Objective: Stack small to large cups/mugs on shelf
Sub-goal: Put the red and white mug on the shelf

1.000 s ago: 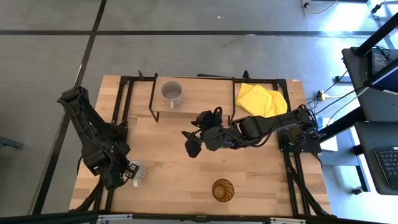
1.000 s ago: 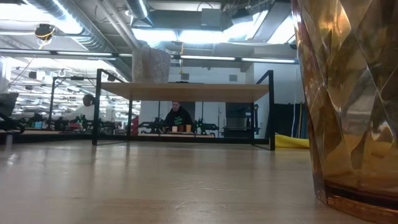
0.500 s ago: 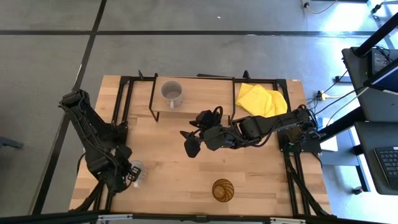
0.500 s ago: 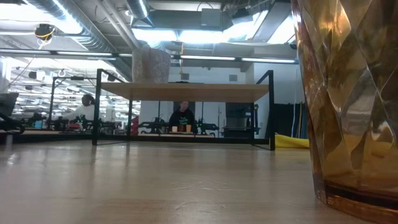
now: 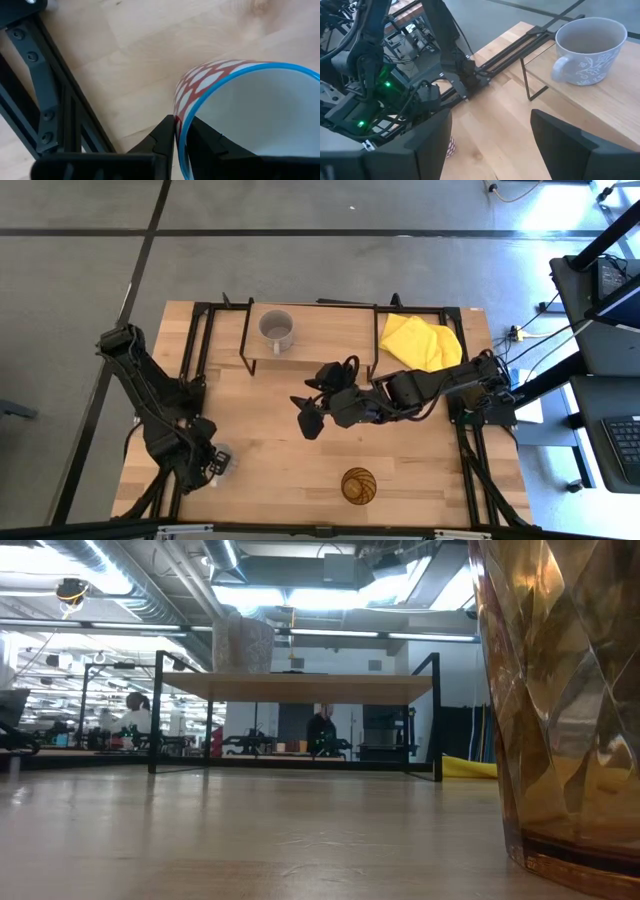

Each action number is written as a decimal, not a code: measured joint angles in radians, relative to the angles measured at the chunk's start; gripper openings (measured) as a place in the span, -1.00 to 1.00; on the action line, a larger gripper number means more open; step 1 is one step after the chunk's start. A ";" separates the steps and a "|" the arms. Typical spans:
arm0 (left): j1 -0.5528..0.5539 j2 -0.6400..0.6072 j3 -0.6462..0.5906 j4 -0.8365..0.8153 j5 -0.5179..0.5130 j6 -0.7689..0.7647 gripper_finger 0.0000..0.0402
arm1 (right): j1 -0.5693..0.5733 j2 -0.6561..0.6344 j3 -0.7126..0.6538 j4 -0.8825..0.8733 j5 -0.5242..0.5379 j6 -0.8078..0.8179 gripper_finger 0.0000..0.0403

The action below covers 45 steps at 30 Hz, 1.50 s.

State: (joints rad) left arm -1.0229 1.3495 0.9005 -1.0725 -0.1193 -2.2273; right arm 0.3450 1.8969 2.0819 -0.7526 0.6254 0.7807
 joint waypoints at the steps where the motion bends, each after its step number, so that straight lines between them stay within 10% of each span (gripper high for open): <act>1: 0.000 0.000 0.000 0.000 0.000 0.002 -0.79 | 0.000 0.000 0.000 0.000 0.000 0.000 0.35; 21: 0.064 -0.063 0.124 -0.113 -0.062 0.210 -0.93 | 0.013 0.000 0.000 -0.025 0.002 0.002 0.35; 31: 0.379 -0.073 0.556 -0.471 -0.164 0.692 -0.93 | 0.133 -0.013 -0.002 -0.185 0.349 0.123 0.35; 45: 0.935 0.208 0.997 -0.488 -0.100 1.406 -0.93 | 0.094 -0.188 0.000 -0.411 0.194 0.161 0.35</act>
State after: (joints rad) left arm -0.0880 1.5573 1.8975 -1.5601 -0.2189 -0.8216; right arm 0.4387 1.7085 2.0821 -1.1633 0.8196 0.9417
